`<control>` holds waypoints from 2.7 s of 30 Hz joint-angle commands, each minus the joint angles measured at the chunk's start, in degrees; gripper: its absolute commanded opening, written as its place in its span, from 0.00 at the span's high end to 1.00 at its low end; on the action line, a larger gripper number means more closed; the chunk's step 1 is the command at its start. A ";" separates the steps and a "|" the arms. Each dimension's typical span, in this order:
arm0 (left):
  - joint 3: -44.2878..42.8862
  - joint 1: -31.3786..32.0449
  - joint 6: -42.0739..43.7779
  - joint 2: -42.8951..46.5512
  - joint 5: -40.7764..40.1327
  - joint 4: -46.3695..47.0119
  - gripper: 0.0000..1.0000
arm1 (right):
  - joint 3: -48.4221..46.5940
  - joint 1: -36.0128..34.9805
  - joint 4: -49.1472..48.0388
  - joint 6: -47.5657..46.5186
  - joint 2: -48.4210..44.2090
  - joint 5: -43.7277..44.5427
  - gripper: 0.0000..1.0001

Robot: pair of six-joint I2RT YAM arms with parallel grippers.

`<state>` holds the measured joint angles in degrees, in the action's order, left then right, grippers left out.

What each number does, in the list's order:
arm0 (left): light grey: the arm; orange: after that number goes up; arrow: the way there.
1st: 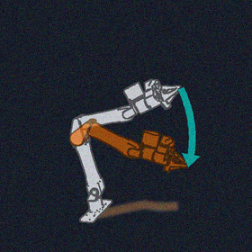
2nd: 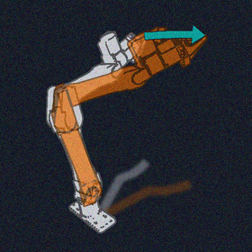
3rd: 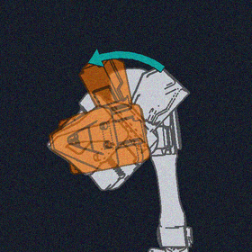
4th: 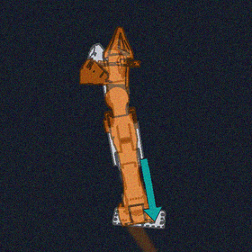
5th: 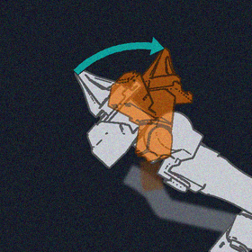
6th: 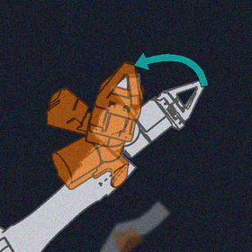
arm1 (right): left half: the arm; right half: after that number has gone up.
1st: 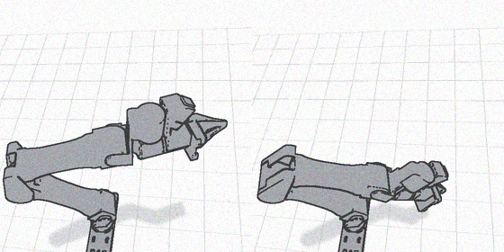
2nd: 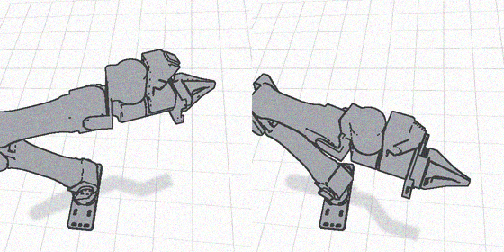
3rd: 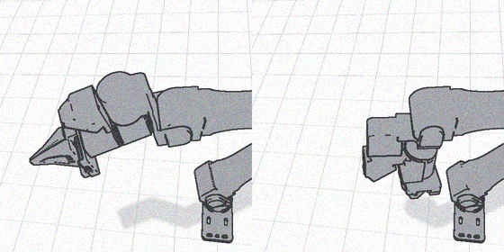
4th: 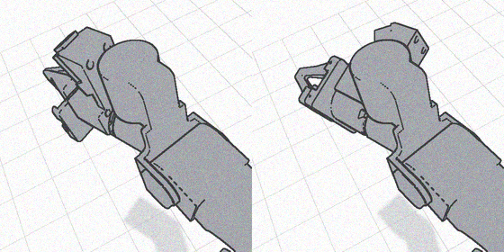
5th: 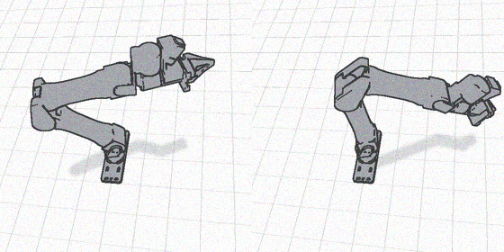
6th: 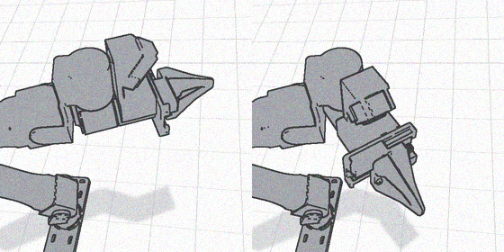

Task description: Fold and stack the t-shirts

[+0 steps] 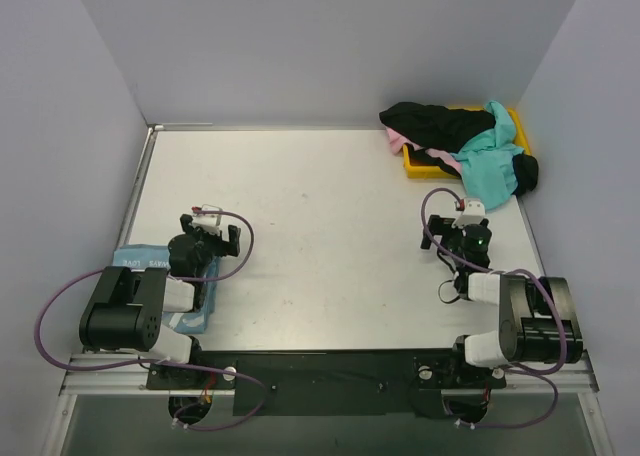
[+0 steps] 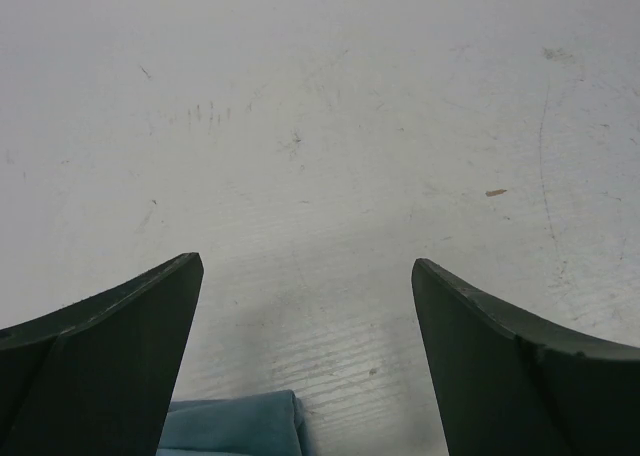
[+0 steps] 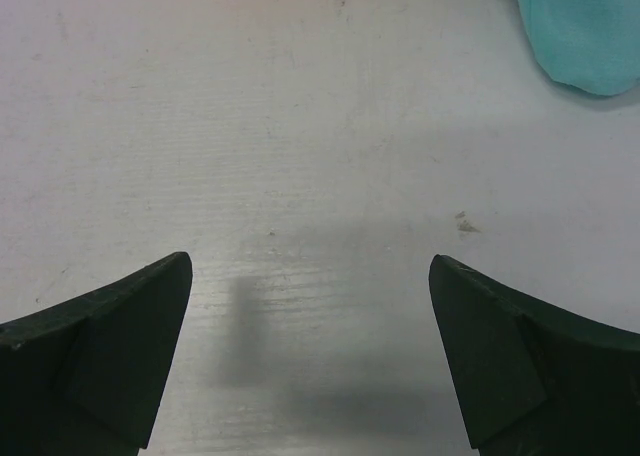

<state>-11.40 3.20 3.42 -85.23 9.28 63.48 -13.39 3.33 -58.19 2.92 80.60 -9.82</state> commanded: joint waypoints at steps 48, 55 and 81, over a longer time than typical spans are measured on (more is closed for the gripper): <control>-48.63 6.64 -9.05 -1.43 8.56 -38.63 0.03 | -119.50 4.84 62.32 41.38 60.74 10.35 1.00; -47.32 6.73 -10.45 1.38 9.35 -36.16 0.03 | -115.30 2.04 58.72 33.04 45.04 3.59 1.00; -35.09 8.84 -4.83 19.74 4.70 -32.80 0.03 | -97.89 -30.57 44.83 13.69 -1.06 -17.95 1.00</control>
<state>-45.34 11.49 -4.82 -69.10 15.33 29.74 -115.55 -25.39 -11.05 16.56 78.94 -26.50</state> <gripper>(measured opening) 0.970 0.002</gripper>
